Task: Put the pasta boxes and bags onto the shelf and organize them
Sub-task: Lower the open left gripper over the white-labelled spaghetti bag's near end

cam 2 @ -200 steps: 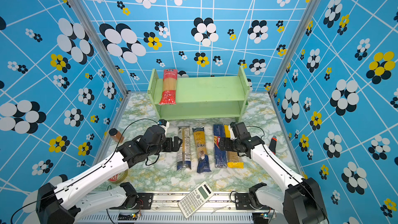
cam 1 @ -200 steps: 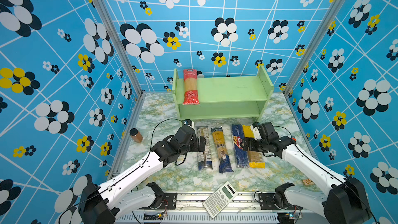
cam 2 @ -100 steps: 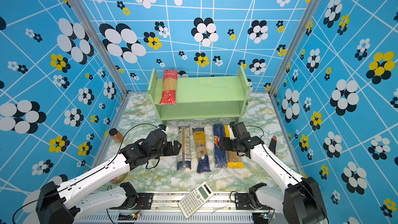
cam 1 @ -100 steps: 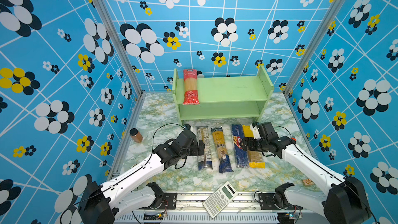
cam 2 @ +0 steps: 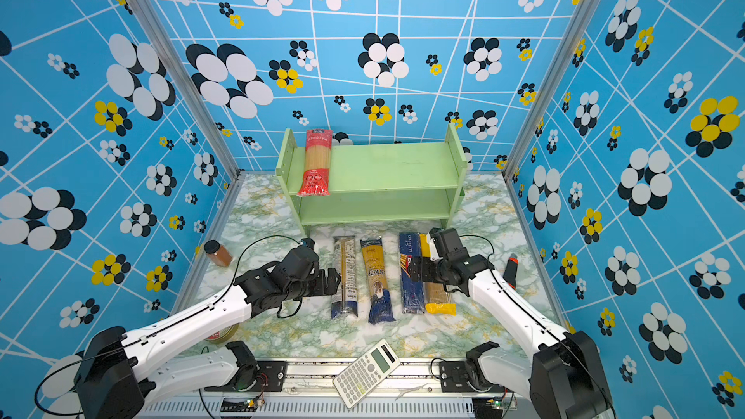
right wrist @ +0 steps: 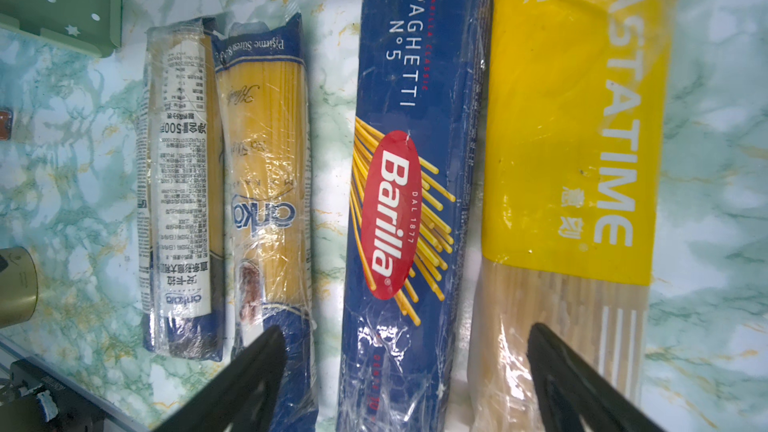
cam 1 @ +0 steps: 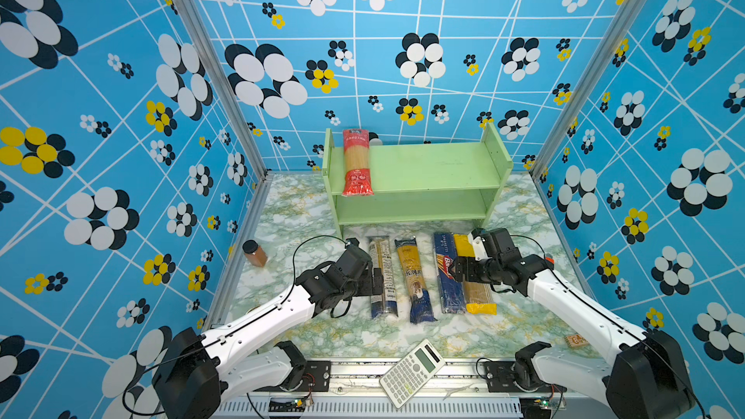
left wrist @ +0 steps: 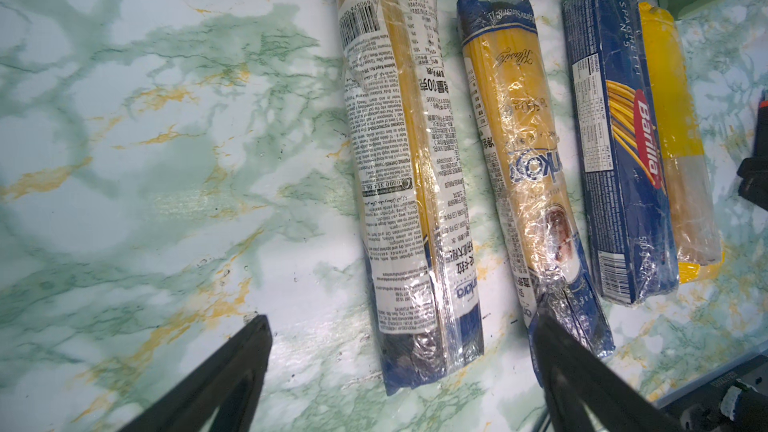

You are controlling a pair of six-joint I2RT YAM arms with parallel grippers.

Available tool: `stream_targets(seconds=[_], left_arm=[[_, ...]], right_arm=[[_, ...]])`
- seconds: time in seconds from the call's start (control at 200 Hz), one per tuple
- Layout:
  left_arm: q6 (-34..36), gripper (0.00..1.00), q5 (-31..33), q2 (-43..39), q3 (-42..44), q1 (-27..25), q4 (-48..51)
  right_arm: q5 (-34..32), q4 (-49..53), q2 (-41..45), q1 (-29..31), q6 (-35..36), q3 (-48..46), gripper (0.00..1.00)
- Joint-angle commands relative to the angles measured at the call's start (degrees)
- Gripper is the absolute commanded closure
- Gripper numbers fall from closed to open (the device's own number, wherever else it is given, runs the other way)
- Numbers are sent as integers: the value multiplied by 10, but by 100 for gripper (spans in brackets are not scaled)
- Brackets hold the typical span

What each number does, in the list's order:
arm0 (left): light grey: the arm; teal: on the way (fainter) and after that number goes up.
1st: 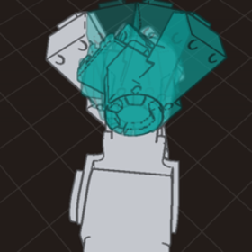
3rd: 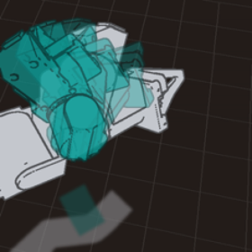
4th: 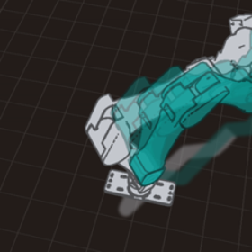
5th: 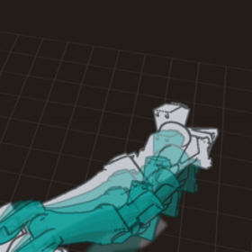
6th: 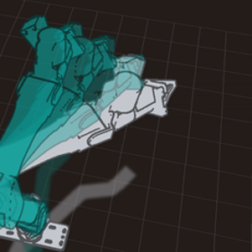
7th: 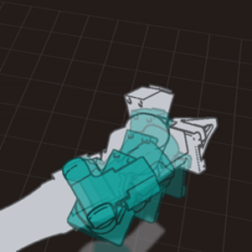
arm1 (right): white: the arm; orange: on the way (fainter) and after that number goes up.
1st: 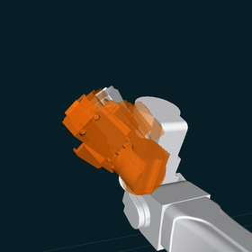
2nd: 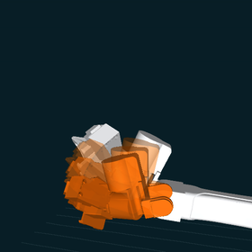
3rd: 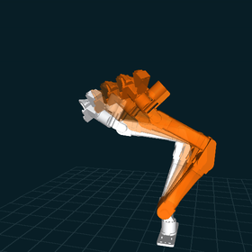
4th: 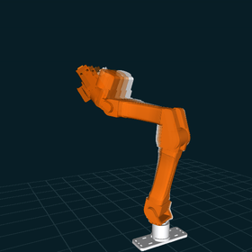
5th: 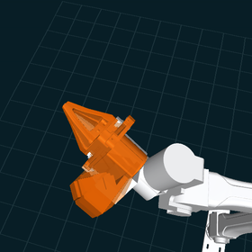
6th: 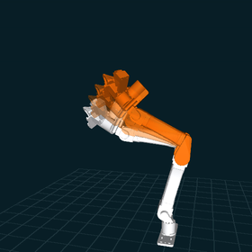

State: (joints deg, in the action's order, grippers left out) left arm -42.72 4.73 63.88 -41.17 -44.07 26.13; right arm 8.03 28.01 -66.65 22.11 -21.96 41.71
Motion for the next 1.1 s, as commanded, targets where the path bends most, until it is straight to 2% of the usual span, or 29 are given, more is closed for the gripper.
stream_targets(seconds=[0.0,0.37,0.8,1.095], left_arm=[[-10,1,5,8,11,-7,-12],[-40,1,7,37,43,-17,-53],[-63,1,21,95,24,-42,-73],[-90,1,65,132,8,-67,-62]], right_arm=[[3,-8,1,5,-7,-11,7],[15,-22,-4,8,-14,-14,7],[19,-29,-17,12,-15,-11,7],[17,-31,-19,12,-15,-14,7]])
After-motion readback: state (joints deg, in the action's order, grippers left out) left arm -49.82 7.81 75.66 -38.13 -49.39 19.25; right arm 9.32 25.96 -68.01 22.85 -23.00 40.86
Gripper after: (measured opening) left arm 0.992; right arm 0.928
